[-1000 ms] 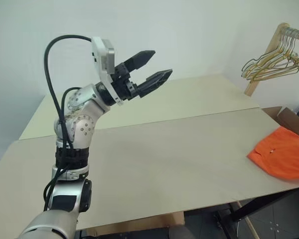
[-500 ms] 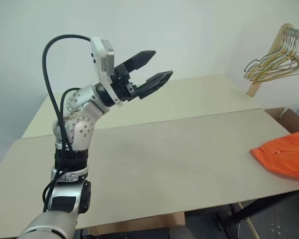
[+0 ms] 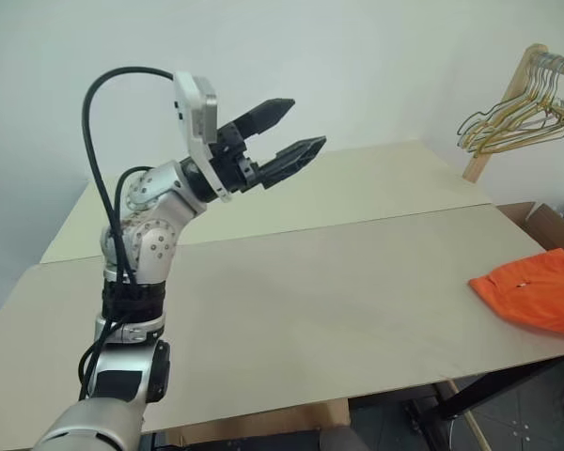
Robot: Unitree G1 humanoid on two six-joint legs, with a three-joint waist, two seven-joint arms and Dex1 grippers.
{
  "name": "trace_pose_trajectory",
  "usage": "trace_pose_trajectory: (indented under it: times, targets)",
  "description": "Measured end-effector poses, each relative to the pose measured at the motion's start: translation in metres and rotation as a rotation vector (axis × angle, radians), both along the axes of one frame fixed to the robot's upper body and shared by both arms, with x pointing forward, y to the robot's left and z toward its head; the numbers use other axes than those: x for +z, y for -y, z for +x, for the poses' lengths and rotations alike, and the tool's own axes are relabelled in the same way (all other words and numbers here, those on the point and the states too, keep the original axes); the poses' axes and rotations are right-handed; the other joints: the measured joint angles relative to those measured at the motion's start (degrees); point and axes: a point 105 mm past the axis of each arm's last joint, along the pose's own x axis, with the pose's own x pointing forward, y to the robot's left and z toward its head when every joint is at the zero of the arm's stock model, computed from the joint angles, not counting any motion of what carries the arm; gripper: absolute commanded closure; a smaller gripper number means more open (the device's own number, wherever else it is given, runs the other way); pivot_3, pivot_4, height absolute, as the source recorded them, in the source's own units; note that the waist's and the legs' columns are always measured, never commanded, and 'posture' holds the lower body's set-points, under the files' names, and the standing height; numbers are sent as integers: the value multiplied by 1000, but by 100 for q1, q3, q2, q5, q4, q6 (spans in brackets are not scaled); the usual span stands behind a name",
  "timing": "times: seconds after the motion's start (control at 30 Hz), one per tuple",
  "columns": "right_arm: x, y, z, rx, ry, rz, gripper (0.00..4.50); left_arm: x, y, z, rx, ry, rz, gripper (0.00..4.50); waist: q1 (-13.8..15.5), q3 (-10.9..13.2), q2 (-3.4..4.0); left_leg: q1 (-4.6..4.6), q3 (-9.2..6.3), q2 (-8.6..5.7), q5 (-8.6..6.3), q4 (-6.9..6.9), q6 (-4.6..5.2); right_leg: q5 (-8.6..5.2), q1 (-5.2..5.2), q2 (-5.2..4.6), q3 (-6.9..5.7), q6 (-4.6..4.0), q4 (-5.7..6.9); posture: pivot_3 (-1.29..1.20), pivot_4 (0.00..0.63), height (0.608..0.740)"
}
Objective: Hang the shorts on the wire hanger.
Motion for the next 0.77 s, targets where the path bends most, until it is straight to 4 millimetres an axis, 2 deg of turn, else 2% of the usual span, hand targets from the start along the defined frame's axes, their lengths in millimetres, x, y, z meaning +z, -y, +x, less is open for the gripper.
trace_pose_trajectory:
  times: [0.1, 0.17, 0.27, 0.3, 0.37, 0.47, 0.6, 0.67, 0.77]
  targets:
    - [22, -54, 25, 332, -8, -179, 108, -5, -8, 3, 37, -14, 16, 0, -13, 1, -2, 6, 0, 4, -1, 0, 1, 1, 2, 4, 3, -1, 1, -200, 0, 740]
    - [22, -98, 45, 604, -59, -261, 108, -14, -16, 7, 82, -34, 37, 0, -16, 1, -4, 7, 0, 10, -1, -1, 2, 3, 7, 10, 7, -4, 4, -168, 0, 740]
    - [-4, -154, 72, 973, -159, -266, 108, -34, -30, 12, 175, -65, 97, 0, 20, 5, -24, 17, -4, 17, -1, -2, 2, 7, 7, 20, 7, -11, 16, -112, 0, 740]
    - [-17, -170, 80, 1067, -195, -259, 108, -40, -35, 13, 203, -68, 113, 0, 57, 12, -39, 42, -9, 17, -1, -2, 2, 9, -1, 19, 4, -14, 19, -92, 0, 740]
    - [-51, -201, 96, 1240, -320, -252, 108, -48, -41, 11, 231, -71, 151, 0, 233, 32, -70, 32, -14, 9, -1, -1, 2, 9, -21, 9, 6, -14, 23, -77, 0, 740]
    - [-82, -226, 103, 1373, -466, -279, 108, -49, -49, 3, 219, -64, 231, 0, 439, 35, -82, -20, -20, 7, 0, 5, 0, 9, -92, 7, 12, -14, 46, -38, 0, 740]
    - [-153, -259, 100, 1601, -785, -313, 108, -63, -59, -9, 188, -106, 343, 0, 751, 42, -94, -39, -23, 5, 1, 6, -2, 9, -123, 3, 13, -14, 56, 1, 0, 740]
    - [-163, -266, 97, 1662, -829, -331, 108, -70, -63, -11, 193, -122, 368, 0, 874, 47, -98, -43, -20, 2, 5, 8, -7, 9, -132, 1, 21, -14, 61, 12, 0, 740]
    - [-161, -268, 93, 1692, -840, -381, 108, -81, -71, -13, 225, -139, 430, 0, 1012, 54, -114, -35, -2, 8, 5, 7, -8, 7, -133, 11, 20, -17, 74, 18, 1, 740]
